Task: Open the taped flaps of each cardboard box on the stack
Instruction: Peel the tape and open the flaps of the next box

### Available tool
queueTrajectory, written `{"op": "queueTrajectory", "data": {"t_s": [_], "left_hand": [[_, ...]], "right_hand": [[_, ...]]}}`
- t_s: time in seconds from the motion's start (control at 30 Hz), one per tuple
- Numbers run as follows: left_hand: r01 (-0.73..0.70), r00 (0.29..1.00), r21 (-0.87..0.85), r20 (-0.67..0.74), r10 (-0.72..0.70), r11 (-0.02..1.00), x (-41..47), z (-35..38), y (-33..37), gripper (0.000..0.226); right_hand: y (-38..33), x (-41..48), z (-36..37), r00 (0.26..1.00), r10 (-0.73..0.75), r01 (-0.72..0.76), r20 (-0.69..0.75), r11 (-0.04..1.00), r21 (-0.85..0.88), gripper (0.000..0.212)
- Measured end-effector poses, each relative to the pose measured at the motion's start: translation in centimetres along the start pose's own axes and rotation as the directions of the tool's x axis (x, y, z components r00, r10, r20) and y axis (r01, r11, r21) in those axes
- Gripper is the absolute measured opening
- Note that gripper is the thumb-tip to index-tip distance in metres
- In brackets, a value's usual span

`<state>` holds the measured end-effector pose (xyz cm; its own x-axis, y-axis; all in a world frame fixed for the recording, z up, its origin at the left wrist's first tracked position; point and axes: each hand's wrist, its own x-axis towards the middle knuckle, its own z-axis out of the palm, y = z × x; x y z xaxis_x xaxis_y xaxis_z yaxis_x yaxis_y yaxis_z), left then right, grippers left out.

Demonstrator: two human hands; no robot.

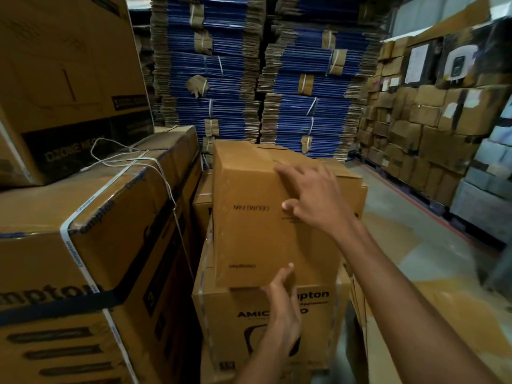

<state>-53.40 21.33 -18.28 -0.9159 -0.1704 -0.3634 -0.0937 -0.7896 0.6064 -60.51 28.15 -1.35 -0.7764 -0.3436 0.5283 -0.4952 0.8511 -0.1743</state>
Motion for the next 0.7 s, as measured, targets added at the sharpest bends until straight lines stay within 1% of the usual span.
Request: {"op": "queueTrajectory", "data": {"t_s": [0.07, 0.1, 0.17, 0.2, 0.23, 0.27, 0.3, 0.33, 0.37, 0.4, 0.43, 0.47, 0.5, 0.53, 0.57, 0.6, 0.63, 0.67, 0.7], "left_hand": [[0.079, 0.997, -0.070, 0.000, -0.080, 0.994, 0.2, -1.0, 0.0, 0.076], [0.114, 0.993, -0.086, -0.009, -0.115, 0.990, 0.3, -1.6, 0.0, 0.063], [0.171, 0.985, -0.052, -0.022, -0.172, 0.984, 0.9, -2.8, 0.2, 0.052], [0.198, 0.980, 0.008, -0.030, -0.198, 0.980, 1.3, -3.5, 0.2, 0.049], [0.234, 0.972, 0.106, -0.044, -0.230, 0.966, 1.7, -4.2, 0.3, 0.044], [0.267, 0.964, 0.241, -0.058, -0.261, 0.933, 1.8, -4.7, 0.5, 0.040], [0.298, 0.953, 0.396, -0.074, -0.294, 0.869, 2.0, -5.3, 0.7, 0.037], [0.310, 0.944, 0.558, -0.085, -0.318, 0.770, 1.9, -5.7, 1.1, 0.040], [0.291, 0.942, 0.713, -0.095, -0.322, 0.638, 1.8, -5.9, 1.5, 0.044], [0.228, 0.952, 0.838, -0.086, -0.294, 0.496, 1.6, -5.8, 2.2, 0.046], [0.111, 0.975, 0.922, -0.030, -0.219, 0.371, 1.3, -5.6, 3.0, 0.040], [-0.034, 0.991, 0.965, 0.066, -0.116, 0.261, 1.0, -5.0, 4.1, 0.026], [-0.162, 0.986, 0.974, 0.167, -0.015, 0.156, 0.5, -4.2, 5.5, 0.016], [-0.272, 0.961, 0.960, 0.267, 0.076, 0.066, -0.5, -3.1, 7.0, 0.016], [-0.366, 0.919, 0.931, 0.362, 0.158, -0.001, -1.4, -1.9, 8.7, 0.015], [-0.457, 0.859, 0.888, 0.457, 0.231, -0.059, -2.4, -0.6, 10.5, 0.014], [-0.532, 0.785, 0.836, 0.545, 0.294, -0.131, -3.0, 0.4, 12.1, 0.012], [-0.589, 0.702, 0.782, 0.621, 0.348, -0.206, -3.6, 1.6, 13.7, 0.010], [-0.614, 0.627, 0.739, 0.670, 0.399, -0.276, -3.6, 2.5, 15.0, 0.010]], "right_hand": [[-1.1, -1.0, 1.4, 0.998, -0.053, 0.054, 0.029, 0.998, -0.042, 0.075], [-1.6, -1.6, 2.1, 0.996, -0.079, 0.081, 0.027, 0.995, -0.066, 0.072], [-2.3, -2.7, 3.5, 0.994, -0.107, 0.109, 0.018, 0.987, -0.122, 0.068], [-2.3, -3.2, 4.2, 0.994, -0.104, 0.106, 0.022, 0.984, -0.144, 0.067], [-2.2, -3.7, 4.9, 0.995, -0.097, 0.099, 0.024, 0.983, -0.157, 0.067], [-2.0, -4.1, 5.5, 0.995, -0.095, 0.097, 0.019, 0.982, -0.161, 0.068], [-1.8, -4.5, 6.0, 0.995, -0.097, 0.097, 0.009, 0.983, -0.154, 0.070], [-1.6, -4.8, 6.4, 0.995, -0.099, 0.098, -0.002, 0.985, -0.143, 0.071], [-1.3, -5.1, 6.8, 0.995, -0.100, 0.096, -0.018, 0.987, -0.130, 0.072], [-1.2, -5.3, 7.2, 0.994, -0.101, 0.097, -0.033, 0.988, -0.117, 0.073], [-1.0, -5.6, 7.4, 0.993, -0.107, 0.101, -0.049, 0.989, -0.104, 0.073], [-0.9, -5.8, 7.6, 0.991, -0.114, 0.108, -0.067, 0.990, -0.090, 0.072], [-0.7, -6.0, 7.8, 0.988, -0.125, 0.119, -0.086, 0.990, -0.078, 0.072], [-0.6, -6.1, 7.9, 0.985, -0.139, 0.132, -0.103, 0.989, -0.068, 0.069], [-0.5, -6.2, 8.1, 0.981, -0.151, 0.145, -0.123, 0.988, -0.058, 0.063], [-0.4, -6.2, 8.3, 0.977, -0.153, 0.149, -0.145, 0.988, -0.039, 0.054], [-0.4, -6.3, 8.4, 0.976, -0.142, 0.144, -0.165, 0.990, -0.002, 0.047], [-0.4, -6.2, 8.5, 0.976, -0.125, 0.134, -0.176, 0.990, 0.037, 0.045], [-0.5, -6.3, 8.6, 0.976, -0.116, 0.129, -0.183, 0.990, 0.062, 0.045]]}}
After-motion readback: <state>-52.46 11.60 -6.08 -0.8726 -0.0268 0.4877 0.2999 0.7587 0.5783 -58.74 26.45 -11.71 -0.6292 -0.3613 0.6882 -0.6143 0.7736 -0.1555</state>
